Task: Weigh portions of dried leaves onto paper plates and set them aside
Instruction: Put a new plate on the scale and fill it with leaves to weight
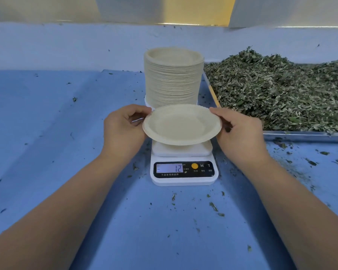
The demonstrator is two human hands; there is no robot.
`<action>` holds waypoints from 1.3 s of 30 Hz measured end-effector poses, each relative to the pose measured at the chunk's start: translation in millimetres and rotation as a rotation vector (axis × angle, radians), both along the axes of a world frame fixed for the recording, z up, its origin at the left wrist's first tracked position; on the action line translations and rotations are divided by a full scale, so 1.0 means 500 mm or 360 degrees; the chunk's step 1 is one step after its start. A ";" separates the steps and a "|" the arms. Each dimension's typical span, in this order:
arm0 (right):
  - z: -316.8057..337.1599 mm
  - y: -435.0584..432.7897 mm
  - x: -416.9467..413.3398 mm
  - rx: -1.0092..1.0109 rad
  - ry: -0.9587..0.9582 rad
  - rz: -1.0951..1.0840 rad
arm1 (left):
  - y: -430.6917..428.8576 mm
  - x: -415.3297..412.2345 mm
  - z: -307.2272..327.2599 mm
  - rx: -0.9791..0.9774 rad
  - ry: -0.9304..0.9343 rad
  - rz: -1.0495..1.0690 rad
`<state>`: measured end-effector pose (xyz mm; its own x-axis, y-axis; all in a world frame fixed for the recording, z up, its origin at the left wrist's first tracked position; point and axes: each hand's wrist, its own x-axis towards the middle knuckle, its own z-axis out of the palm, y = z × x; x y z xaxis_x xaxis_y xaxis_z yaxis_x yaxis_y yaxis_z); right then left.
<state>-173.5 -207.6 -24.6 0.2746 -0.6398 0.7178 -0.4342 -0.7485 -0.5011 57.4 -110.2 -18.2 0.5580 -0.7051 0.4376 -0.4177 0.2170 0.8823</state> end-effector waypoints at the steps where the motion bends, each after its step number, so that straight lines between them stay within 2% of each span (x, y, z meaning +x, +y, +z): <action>1: 0.001 0.003 0.000 0.0006 0.0031 0.0023 | 0.001 0.002 0.001 0.0013 0.0040 -0.0015; 5: 0.008 0.004 -0.003 -0.0004 0.0235 -0.0024 | 0.001 0.010 -0.002 0.0050 0.0134 -0.0077; 9: 0.009 -0.002 -0.011 0.0180 0.0365 -0.0147 | -0.002 0.023 -0.017 0.0141 0.0109 -0.0061; 14: 0.018 -0.002 -0.018 0.0261 0.0372 -0.0298 | -0.010 0.039 -0.037 0.0380 0.0069 0.0087; 21: 0.014 -0.009 -0.024 0.0382 0.0487 -0.0368 | -0.011 0.045 -0.037 0.0281 0.0373 0.0082; 28: 0.009 -0.010 -0.022 0.0394 0.0586 -0.0384 | -0.010 0.038 -0.040 0.0333 0.0257 0.0009; 39: 0.007 -0.009 -0.021 0.0377 0.0605 -0.0379 | -0.015 0.035 -0.042 0.0267 0.0296 -0.0024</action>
